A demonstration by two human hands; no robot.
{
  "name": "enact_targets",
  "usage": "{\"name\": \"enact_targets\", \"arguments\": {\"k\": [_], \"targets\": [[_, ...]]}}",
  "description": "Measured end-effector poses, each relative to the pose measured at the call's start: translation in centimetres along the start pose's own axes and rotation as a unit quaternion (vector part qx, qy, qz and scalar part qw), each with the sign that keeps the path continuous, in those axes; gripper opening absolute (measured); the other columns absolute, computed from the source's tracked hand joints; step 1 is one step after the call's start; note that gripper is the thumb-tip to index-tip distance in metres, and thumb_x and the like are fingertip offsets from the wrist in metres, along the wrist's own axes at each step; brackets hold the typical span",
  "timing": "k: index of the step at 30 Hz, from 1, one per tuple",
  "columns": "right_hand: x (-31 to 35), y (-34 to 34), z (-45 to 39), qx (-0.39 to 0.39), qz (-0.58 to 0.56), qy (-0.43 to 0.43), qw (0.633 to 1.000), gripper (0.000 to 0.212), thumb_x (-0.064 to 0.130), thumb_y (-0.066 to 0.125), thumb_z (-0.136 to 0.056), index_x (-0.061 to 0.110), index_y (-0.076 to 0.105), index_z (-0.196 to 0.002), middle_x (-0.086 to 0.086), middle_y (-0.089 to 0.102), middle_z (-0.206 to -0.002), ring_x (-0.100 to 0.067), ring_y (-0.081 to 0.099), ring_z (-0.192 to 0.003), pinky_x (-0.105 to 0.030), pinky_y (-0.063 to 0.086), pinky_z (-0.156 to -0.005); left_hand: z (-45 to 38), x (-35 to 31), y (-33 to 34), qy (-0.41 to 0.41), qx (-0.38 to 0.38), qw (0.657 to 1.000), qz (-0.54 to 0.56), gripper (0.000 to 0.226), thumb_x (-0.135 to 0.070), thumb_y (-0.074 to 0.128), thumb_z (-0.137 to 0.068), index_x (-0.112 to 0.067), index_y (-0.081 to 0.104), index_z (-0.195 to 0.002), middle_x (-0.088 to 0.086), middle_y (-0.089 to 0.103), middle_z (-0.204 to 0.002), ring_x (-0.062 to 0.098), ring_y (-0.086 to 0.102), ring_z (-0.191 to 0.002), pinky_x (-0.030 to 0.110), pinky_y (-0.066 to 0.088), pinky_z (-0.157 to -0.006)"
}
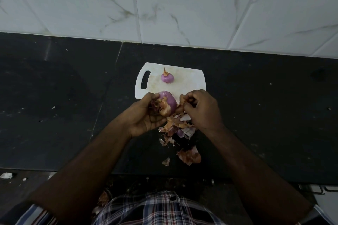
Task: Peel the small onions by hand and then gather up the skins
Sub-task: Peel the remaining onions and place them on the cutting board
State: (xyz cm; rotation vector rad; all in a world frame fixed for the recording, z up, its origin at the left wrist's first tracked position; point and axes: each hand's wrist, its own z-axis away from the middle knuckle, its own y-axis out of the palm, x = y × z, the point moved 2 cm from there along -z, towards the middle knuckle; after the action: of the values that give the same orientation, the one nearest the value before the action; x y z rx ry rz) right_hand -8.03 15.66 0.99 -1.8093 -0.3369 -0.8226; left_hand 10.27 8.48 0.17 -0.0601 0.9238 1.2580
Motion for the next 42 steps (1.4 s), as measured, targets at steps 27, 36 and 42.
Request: {"name": "enact_targets", "arguments": {"k": [27,36,42], "targets": [[2.4,0.9,0.2,0.125,-0.155,0.073,0.977,0.060,0.033,0.076,-0.075,0.022,0.062,-0.132,0.010,0.068,-0.119,-0.003,0.062,-0.108,-0.033,0.058,-0.091,0.1,-0.4,-0.1,0.179,0.031,0.973,-0.145,0.054,-0.014,0.077,-0.077,-0.014,0.063,-0.130,0.019,0.073,-0.114,0.036,0.071,-0.107,0.049,0.057,-0.093],[1.8,1.2,0.2,0.130,-0.187,0.098,0.969,0.058,0.037,0.067,-0.073,0.023,0.063,-0.129,0.011,0.068,-0.114,-0.003,0.064,-0.104,-0.032,0.059,-0.089,0.0,-0.3,0.6,0.194,0.025,0.963,-0.184,0.037,-0.002,0.067,-0.090,-0.015,0.064,-0.125,0.014,0.076,-0.105,0.024,0.075,-0.089,0.031,0.062,-0.075],[0.8,1.2,-0.2,0.114,-0.256,0.132,0.951,0.042,0.028,0.059,-0.075,0.023,0.070,-0.115,0.008,0.071,-0.106,-0.008,0.067,-0.099,-0.036,0.059,-0.088,-0.2,-0.3,0.2,0.187,0.037,0.964,-0.185,0.031,-0.001,0.060,-0.096,-0.015,0.066,-0.124,0.017,0.073,-0.115,0.030,0.072,-0.102,0.039,0.060,-0.085]]}}
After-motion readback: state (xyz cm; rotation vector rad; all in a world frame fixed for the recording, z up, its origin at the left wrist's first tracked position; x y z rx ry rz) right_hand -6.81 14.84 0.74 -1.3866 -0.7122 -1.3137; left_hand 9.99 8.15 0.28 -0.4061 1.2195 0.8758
